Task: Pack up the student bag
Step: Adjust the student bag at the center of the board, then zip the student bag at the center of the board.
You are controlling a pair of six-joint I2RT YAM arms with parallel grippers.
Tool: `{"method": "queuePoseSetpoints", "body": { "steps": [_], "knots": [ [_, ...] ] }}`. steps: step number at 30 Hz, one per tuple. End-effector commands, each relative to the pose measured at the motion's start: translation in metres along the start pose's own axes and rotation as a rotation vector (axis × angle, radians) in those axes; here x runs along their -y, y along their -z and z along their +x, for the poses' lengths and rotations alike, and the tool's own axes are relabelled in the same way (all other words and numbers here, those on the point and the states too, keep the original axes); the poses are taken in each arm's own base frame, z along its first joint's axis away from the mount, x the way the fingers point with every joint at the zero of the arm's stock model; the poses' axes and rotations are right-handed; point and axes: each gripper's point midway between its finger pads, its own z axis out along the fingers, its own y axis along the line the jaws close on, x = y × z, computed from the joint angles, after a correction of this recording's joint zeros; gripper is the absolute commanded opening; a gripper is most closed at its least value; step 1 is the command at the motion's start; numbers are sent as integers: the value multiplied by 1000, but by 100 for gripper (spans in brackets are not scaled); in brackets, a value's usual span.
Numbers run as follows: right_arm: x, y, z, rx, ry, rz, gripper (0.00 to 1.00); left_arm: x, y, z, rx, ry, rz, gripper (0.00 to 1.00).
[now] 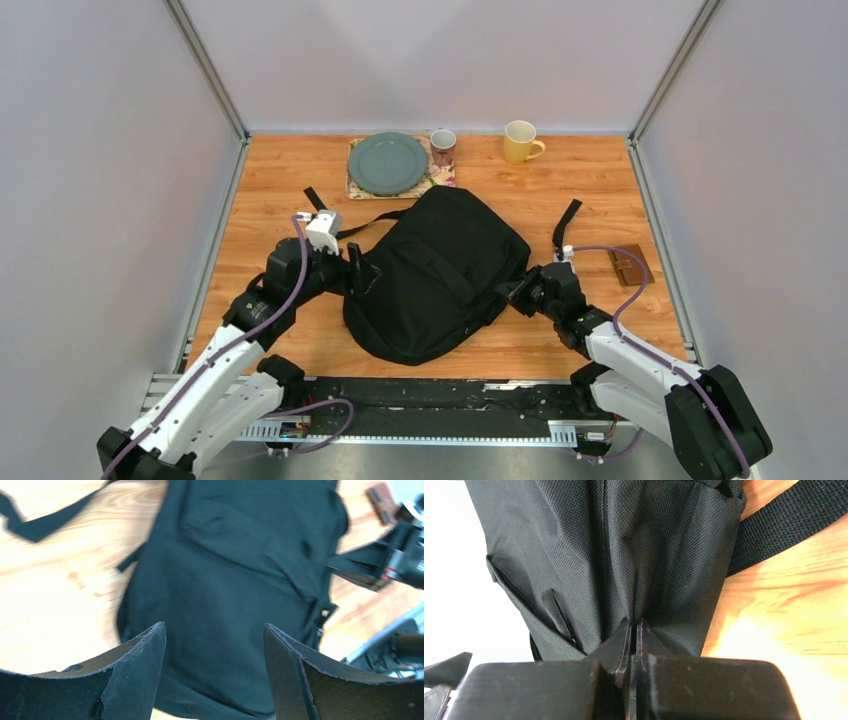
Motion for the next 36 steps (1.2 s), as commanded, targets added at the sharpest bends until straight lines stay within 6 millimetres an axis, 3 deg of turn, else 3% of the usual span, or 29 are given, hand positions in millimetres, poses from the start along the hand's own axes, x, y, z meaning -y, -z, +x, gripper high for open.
{"method": "queuePoseSetpoints", "body": {
  "steps": [1, 2, 7, 8, 10, 11, 13, 14, 17, 25, 29, 36],
  "knots": [
    [6, 1, -1, 17, 4, 21, 0, 40, -7, 5, 32, -1, 122, 78],
    [5, 2, -2, 19, 2, 18, 0, 59, -8, 10, 26, -42, 166, 78],
    [3, 4, 0, 8, 9, 14, 0, 108, -31, 43, -82, -193, 263, 79],
    [4, 4, 1, 4, 12, 17, 0, 117, -35, 36, -48, -209, 270, 79],
    [3, 5, 2, -5, 16, 8, 0, 135, -43, 49, -68, -275, 293, 79],
    [2, 5, 3, -9, 18, 7, 0, 147, -48, 42, -22, -289, 303, 79],
    [1, 7, 5, -15, 21, -1, 0, 163, -59, 57, -46, -348, 331, 79],
    [1, 7, 5, -17, 23, -2, 0, 175, -61, 53, -26, -347, 354, 79],
    [1, 9, 6, -22, 25, -4, 0, 191, -74, 61, -32, -336, 406, 79],
    [1, 14, 8, -25, 28, -22, 0, 208, -95, 81, -88, -286, 456, 80],
    [-1, 14, 9, -33, 37, -25, 0, 219, -98, 91, -135, -247, 499, 72],
    [-1, 12, 11, -51, 44, -20, 0, 215, -100, 103, -154, -216, 487, 59]
  ]
}}
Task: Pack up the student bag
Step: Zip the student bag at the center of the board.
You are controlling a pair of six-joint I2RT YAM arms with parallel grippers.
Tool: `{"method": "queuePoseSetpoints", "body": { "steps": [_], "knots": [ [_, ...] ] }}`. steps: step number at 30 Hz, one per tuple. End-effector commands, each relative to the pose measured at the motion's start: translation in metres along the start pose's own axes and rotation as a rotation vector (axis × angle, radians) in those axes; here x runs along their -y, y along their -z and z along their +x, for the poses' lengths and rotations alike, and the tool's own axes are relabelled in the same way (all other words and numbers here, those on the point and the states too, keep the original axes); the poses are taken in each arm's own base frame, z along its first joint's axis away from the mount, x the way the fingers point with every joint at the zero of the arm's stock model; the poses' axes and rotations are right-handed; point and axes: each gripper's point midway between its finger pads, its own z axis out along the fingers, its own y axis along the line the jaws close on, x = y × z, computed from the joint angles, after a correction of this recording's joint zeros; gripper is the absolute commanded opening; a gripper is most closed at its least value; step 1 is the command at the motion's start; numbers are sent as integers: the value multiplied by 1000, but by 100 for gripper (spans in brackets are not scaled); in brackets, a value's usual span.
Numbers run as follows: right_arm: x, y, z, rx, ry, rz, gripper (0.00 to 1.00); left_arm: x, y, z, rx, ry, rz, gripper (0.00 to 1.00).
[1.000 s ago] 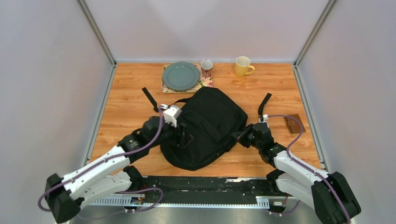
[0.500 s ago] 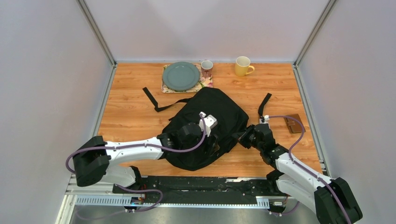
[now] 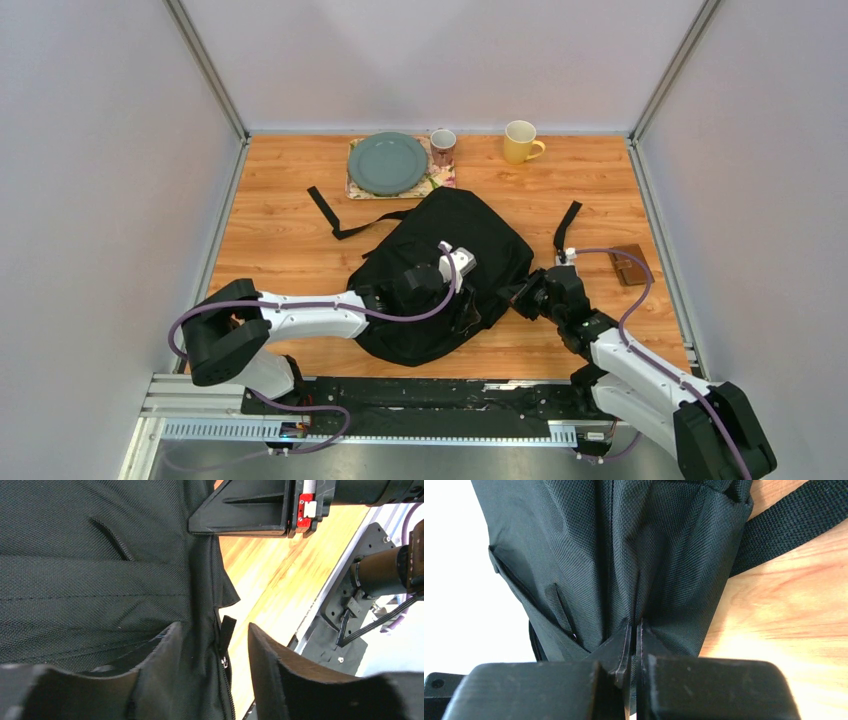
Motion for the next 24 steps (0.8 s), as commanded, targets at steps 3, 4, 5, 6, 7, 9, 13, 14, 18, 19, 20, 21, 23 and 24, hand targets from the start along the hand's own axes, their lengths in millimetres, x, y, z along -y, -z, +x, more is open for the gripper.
{"method": "queuePoseSetpoints", "body": {
  "steps": [3, 4, 5, 6, 7, 9, 13, 14, 18, 19, 20, 21, 23, 24],
  "knots": [
    [-3, 0, 5, -31, 33, -7, 0, 17, -4, -22, 68, 25, 51, 53],
    [-5, 0, 4, -30, 34, -10, 0, 16, -6, -20, 59, 30, 49, 53],
    [-4, 0, 5, -31, 33, -7, 0, 16, -6, -18, 44, 35, 45, 53],
    [-6, 0, 4, -29, 35, -11, 0, 18, -6, -17, 34, 34, 51, 53],
    [-6, 1, 4, -29, 35, -8, 0, 19, -6, -16, 33, 33, 58, 52],
    [-7, 1, 2, -22, 37, -12, 0, 20, -5, -14, 27, 26, 51, 52],
    [-10, 1, 1, -20, 39, -17, 0, 19, -3, -1, -7, 24, 26, 55],
    [-8, 1, 1, -20, 38, -13, 0, 20, -3, -2, -1, 22, 18, 57],
    [-9, 0, 2, -25, 38, -13, 0, 21, -6, 4, -14, 13, 0, 57],
    [-9, 1, 2, -25, 38, -13, 0, 22, -7, 4, -13, 13, 0, 57],
    [-10, 1, 2, -27, 37, -16, 0, 21, -8, 4, -12, 13, -5, 57],
    [-10, 1, 2, -26, 37, -19, 0, 21, -9, 3, -10, 13, -9, 57],
    [-11, 2, 2, -26, 39, -22, 0, 21, -11, -3, 7, 11, -14, 56],
    [-12, 2, 2, -23, 40, -25, 0, 20, -12, -3, 7, 10, -21, 56]
  ]
}}
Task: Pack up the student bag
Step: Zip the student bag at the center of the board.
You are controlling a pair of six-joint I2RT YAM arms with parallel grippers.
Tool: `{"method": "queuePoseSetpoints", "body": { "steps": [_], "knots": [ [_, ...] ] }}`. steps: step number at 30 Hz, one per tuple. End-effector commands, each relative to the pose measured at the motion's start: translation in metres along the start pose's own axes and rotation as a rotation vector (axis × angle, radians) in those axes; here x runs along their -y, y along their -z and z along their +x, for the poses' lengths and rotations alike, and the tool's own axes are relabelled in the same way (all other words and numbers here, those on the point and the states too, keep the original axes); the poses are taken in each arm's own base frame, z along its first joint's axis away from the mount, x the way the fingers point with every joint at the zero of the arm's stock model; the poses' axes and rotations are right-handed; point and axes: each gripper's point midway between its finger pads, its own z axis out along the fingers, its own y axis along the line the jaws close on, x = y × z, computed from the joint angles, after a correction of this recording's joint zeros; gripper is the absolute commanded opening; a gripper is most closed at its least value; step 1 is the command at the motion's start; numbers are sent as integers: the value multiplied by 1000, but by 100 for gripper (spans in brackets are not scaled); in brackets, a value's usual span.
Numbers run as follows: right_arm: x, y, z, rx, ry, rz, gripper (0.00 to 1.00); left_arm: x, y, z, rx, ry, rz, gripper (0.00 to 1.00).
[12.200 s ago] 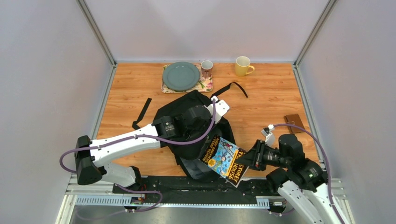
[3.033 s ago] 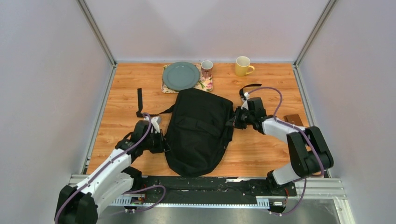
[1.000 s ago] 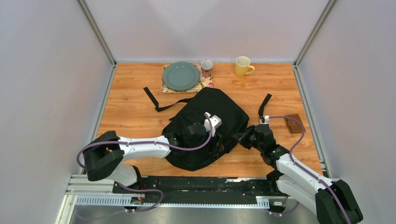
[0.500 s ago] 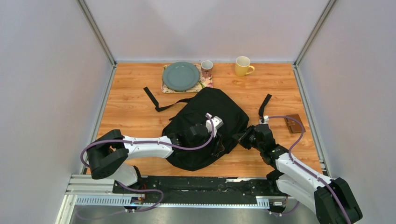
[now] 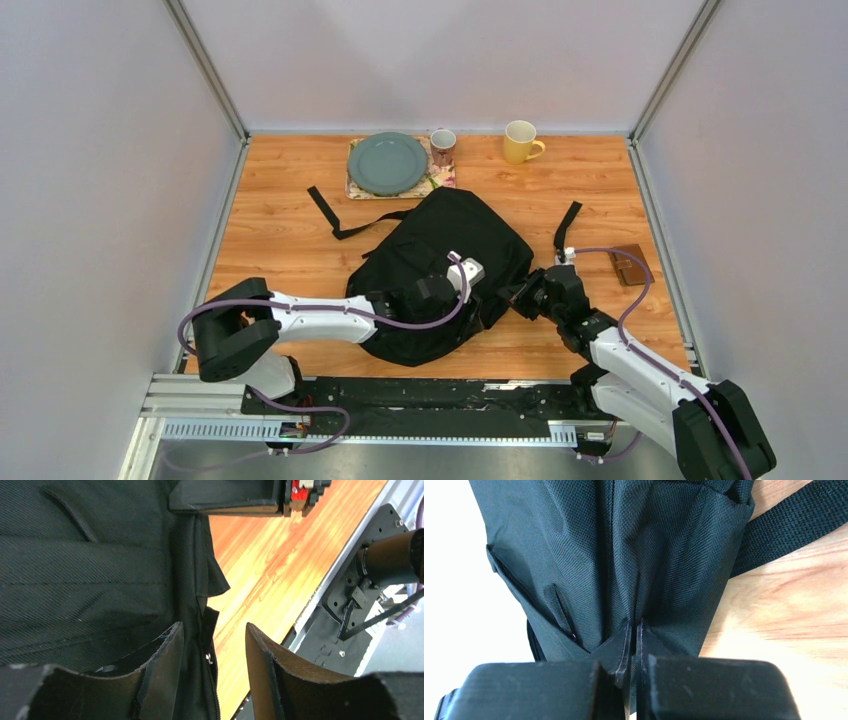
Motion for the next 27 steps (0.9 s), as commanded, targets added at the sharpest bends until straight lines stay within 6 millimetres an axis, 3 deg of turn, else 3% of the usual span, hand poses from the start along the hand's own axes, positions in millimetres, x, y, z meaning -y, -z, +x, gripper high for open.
{"method": "queuePoseSetpoints", "body": {
  "steps": [1, 4, 10, 17, 20, 21, 22, 27],
  "knots": [
    [-9, 5, 2, -23, 33, -15, 0, 7, -6, -27, 72, 1, -9, 56],
    [-8, 6, 2, -21, 35, -12, 0, 2, -7, -32, 91, -9, -41, 56],
    [-7, 6, 3, -23, 35, -11, 0, 1, -11, -27, 80, -1, -39, 41],
    [-8, 6, 4, -29, 37, -16, 0, 3, -17, -23, 64, 7, -23, 37],
    [-8, 6, 3, -26, 37, -15, 0, 3, -18, -21, 57, 7, -23, 29],
    [-8, 6, 3, -24, 36, -12, 0, 3, -18, -20, 56, 7, -24, 17],
    [-7, 6, 3, -27, 37, -10, 0, 3, -17, -19, 54, 7, -21, 12],
    [-5, 5, -2, -4, 49, 9, 0, 4, -11, -22, 67, -8, -13, 0]
  ]
}}
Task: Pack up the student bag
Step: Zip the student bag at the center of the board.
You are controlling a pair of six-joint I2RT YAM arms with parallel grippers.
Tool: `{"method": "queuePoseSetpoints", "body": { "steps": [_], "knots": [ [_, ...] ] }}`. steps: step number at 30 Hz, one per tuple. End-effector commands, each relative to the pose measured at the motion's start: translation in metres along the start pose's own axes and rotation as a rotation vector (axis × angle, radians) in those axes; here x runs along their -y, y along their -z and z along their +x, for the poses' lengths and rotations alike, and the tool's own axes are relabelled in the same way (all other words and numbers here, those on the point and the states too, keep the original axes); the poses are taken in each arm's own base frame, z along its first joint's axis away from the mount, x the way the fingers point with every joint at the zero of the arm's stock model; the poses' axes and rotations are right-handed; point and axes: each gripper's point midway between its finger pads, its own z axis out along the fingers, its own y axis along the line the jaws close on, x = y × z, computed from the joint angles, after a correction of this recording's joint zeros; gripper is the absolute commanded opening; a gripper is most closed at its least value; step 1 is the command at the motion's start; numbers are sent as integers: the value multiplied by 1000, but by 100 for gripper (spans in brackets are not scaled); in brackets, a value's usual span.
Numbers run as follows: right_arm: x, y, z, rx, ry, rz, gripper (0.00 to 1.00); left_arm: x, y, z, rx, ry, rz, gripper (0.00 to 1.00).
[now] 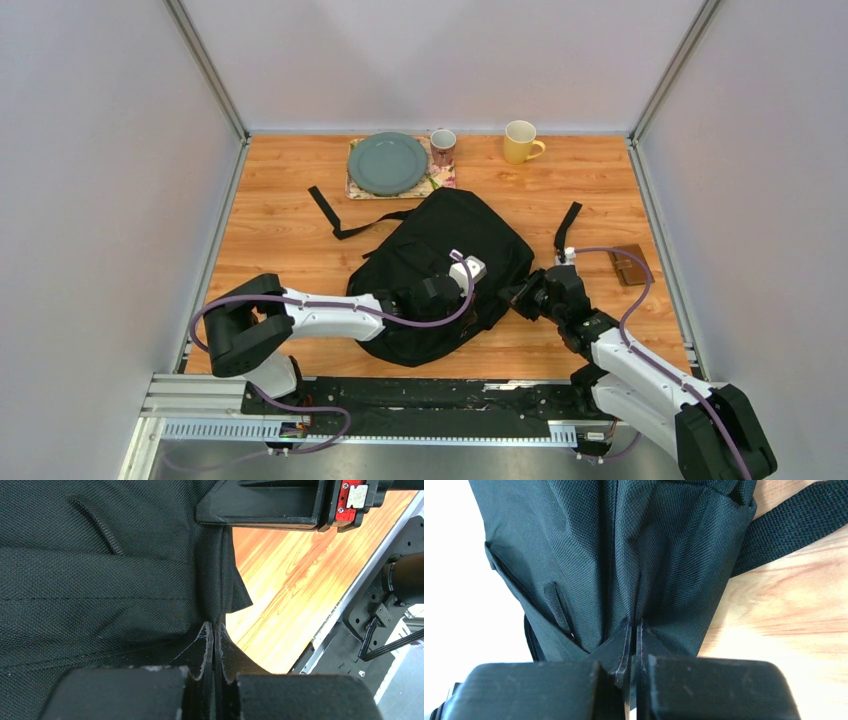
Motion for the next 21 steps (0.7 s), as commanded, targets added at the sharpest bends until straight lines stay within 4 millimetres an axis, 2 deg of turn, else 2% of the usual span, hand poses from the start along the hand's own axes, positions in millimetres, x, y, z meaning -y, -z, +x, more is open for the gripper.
{"method": "queuePoseSetpoints", "body": {
  "steps": [1, 6, 7, 9, 10, 12, 13, 14, 16, 17, 18, 20, 21],
  "knots": [
    [-4, 1, -5, 10, 39, 13, 0, 15, 7, -19, 58, -9, 53, 0],
    [-7, -3, -21, 45, 61, 34, 0, 14, 23, -15, 59, -22, 76, 0],
    [-11, -3, -26, 52, 59, 33, 0, 13, 26, -6, 39, -22, 87, 0],
    [-10, -7, -33, 57, 64, 50, 0, 15, 36, -3, 41, -14, 108, 0],
    [-14, -8, -37, 63, 68, 46, 0, 12, 40, 9, 18, -13, 118, 0],
    [-12, -12, -45, 67, 68, 66, 0, 14, 49, 12, 19, -5, 138, 0],
    [-12, -13, -47, 67, 72, 68, 0, 11, 53, 23, -6, -3, 146, 0],
    [-17, -13, -54, 78, 70, 60, 0, 11, 56, 26, -9, 1, 155, 0],
    [-18, -17, -55, 66, 86, 66, 0, 9, 65, 35, -19, 6, 164, 0],
    [-22, -18, -58, 70, 90, 64, 0, 9, 71, 34, -8, 14, 170, 0],
    [-23, -19, -59, 69, 93, 63, 0, 4, 73, 42, -27, 21, 154, 0],
    [-22, -22, -61, 66, 97, 76, 0, -2, 79, 41, -10, 54, 124, 0],
    [-22, -23, -62, 68, 100, 77, 0, -6, 82, 47, -22, 59, 110, 0]
  ]
}}
